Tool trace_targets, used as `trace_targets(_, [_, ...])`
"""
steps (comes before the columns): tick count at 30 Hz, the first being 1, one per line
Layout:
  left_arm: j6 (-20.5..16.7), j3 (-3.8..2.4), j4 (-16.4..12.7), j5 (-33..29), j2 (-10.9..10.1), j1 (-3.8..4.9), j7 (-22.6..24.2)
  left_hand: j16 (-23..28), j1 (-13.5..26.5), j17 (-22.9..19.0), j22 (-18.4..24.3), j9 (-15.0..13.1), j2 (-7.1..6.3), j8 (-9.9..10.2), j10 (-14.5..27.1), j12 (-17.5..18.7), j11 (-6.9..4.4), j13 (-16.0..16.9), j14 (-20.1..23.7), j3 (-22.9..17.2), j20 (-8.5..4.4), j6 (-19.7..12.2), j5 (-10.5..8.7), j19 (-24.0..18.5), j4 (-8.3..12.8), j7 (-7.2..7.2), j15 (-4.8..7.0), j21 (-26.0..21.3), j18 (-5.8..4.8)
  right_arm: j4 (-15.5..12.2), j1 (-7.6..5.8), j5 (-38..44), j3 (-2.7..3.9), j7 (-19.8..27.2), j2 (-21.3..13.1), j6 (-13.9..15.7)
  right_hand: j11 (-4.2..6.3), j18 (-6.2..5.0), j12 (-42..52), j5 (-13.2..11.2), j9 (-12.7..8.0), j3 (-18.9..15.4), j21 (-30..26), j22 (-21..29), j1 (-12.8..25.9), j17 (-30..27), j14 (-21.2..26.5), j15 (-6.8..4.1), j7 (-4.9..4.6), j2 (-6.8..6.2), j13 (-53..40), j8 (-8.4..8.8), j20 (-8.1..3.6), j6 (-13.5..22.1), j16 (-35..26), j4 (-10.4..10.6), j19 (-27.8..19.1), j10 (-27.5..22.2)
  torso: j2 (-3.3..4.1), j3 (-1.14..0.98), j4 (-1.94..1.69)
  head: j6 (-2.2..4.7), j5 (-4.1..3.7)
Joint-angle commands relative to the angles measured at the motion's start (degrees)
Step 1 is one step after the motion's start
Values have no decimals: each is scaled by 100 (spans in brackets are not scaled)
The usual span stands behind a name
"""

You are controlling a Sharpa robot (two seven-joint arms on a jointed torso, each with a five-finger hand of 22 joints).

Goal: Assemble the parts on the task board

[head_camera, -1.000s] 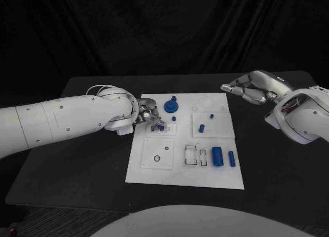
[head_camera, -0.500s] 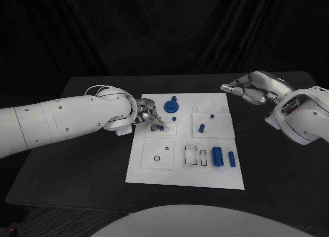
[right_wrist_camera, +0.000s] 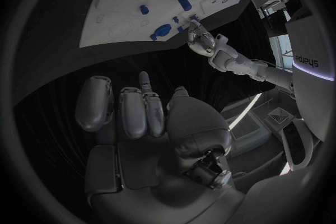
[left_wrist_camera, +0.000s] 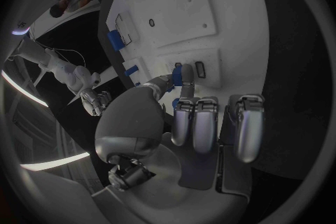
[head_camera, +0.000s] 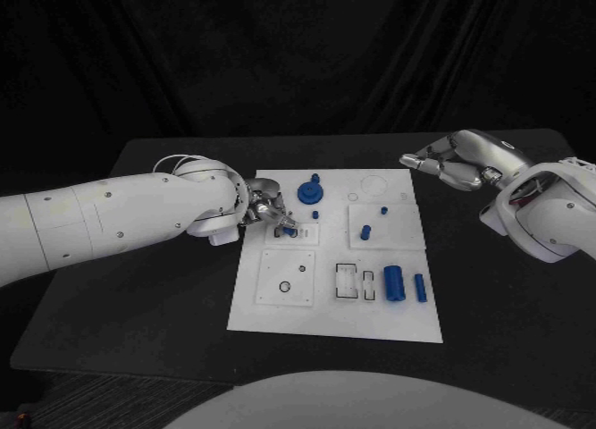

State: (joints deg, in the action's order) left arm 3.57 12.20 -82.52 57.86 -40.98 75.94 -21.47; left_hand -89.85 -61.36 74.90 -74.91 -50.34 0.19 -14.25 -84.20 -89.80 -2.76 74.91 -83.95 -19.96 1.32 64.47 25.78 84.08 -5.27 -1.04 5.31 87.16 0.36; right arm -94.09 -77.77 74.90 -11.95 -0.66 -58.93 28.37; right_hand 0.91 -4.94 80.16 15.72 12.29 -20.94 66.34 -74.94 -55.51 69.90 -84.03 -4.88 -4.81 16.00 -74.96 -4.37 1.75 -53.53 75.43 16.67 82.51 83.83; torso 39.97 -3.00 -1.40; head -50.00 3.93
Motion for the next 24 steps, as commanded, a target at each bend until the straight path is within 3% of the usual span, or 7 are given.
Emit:
trace_targets(1, [101,1,6,-1,18,-20,61,-15,22,1510,-1290,-4,48,44,-580,-20,-17,1509,-605,-478,-15,-40,19,283,439,5,0,-30,71,1,14,6,5,-114,-9,-17,-7,36,16,37,5,-1,16,-757,-39,-11,-257,37,9,4,-655,-15,13,-32,2,-13,-13,14,-1,1,-2,0,1])
trace_targets(24, [147,1,6,-1,39,-38,58,-15,36,1510,-1284,-2,50,61,-580,-20,-9,1509,-605,-482,-10,-57,2,273,437,-3,-7,-41,74,20,17,6,5,-159,19,-83,-8,36,8,39,6,2,14,-758,-50,-18,-256,37,8,12,-648,-17,13,-37,-2,-14,-13,10,0,-5,7,0,13])
